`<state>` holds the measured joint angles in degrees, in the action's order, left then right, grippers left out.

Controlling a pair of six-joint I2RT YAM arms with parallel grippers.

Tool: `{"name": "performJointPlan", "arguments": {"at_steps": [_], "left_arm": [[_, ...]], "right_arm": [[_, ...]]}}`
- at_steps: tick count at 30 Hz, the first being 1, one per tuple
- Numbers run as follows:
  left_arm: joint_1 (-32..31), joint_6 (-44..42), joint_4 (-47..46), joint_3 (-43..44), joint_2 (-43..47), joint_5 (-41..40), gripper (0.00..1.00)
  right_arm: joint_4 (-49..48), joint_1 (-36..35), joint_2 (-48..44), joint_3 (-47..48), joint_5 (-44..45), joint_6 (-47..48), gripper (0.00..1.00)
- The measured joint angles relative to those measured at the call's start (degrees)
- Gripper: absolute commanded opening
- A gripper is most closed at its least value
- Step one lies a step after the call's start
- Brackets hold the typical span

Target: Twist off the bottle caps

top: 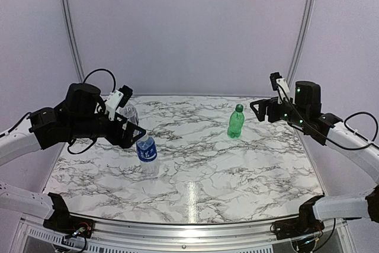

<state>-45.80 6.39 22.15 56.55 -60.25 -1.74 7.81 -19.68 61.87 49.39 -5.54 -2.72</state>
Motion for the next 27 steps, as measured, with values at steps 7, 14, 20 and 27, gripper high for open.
{"name": "performJointPlan", "arguments": {"at_steps": [7,14,20,27], "left_arm": [[-2.9,-1.4,2.8,0.9,-5.9,-0.7,0.74],[-2.9,-2.3,3.7,2.1,-10.3,-1.8,0.59],[-2.9,-2.4,3.8,3.4,-11.3,-2.0,0.46],[-2.9,-2.6,2.7,3.5,-12.5,-1.2,0.14]], "right_arm": [[0.1,-0.1,0.0,0.0,-1.4,0.0,0.99],[0.7,-0.1,0.0,-0.1,-2.4,0.0,0.99],[0.8,-0.1,0.1,-0.2,-3.2,0.0,0.99],[0.9,-0.4,0.0,-0.2,-4.9,0.0,0.98]]}}
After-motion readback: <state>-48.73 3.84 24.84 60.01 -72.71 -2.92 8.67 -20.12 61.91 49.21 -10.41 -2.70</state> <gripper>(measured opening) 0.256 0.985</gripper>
